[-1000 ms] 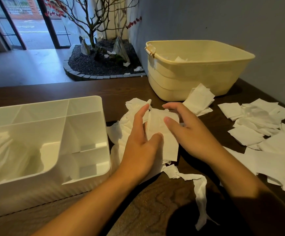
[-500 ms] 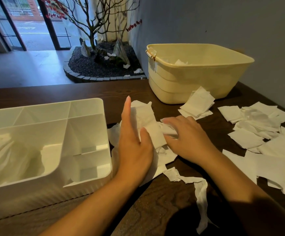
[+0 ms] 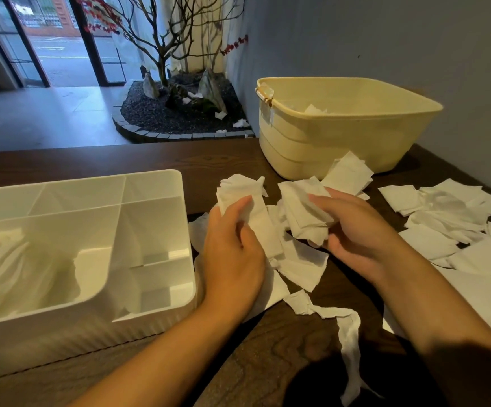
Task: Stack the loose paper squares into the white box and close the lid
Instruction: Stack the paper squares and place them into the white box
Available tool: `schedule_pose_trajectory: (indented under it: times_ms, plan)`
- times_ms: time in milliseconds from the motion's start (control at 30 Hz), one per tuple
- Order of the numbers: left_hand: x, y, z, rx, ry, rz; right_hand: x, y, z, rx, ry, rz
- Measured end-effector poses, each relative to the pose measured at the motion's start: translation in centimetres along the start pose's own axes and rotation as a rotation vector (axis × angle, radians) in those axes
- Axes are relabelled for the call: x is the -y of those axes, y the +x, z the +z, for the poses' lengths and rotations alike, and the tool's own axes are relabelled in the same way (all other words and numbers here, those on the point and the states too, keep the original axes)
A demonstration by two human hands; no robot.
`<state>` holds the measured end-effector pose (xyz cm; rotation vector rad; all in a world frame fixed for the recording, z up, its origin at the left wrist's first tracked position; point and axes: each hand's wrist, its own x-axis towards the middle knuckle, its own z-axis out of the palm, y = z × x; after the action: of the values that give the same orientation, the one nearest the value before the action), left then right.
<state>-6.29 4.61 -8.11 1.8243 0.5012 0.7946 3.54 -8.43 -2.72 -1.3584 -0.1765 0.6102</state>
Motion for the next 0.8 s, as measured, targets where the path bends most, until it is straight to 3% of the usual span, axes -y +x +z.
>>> schedule_pose_trajectory:
  times_ms: [133,267,600,800]
  plan:
    - [-0.32,-0.14,-0.14,0.05,-0.079,-0.031,0.11,-0.15,0.0,0.135,0.099,-0.008]
    - [-0.8,-0.29,-0.12,0.107,-0.156,-0.055,0.06,-0.72,0.36,0.285,0.035,0.002]
    - [-0.91,-0.48,0.11,0.122,-0.03,-0.009,-0.61,-0.46,0.69,0.164,-0.282,-0.121]
    - [-0.43,-0.51,0.2,0.103,0.024,0.042,-0.46,-0.29,0.54,0.117,-0.304,-0.154]
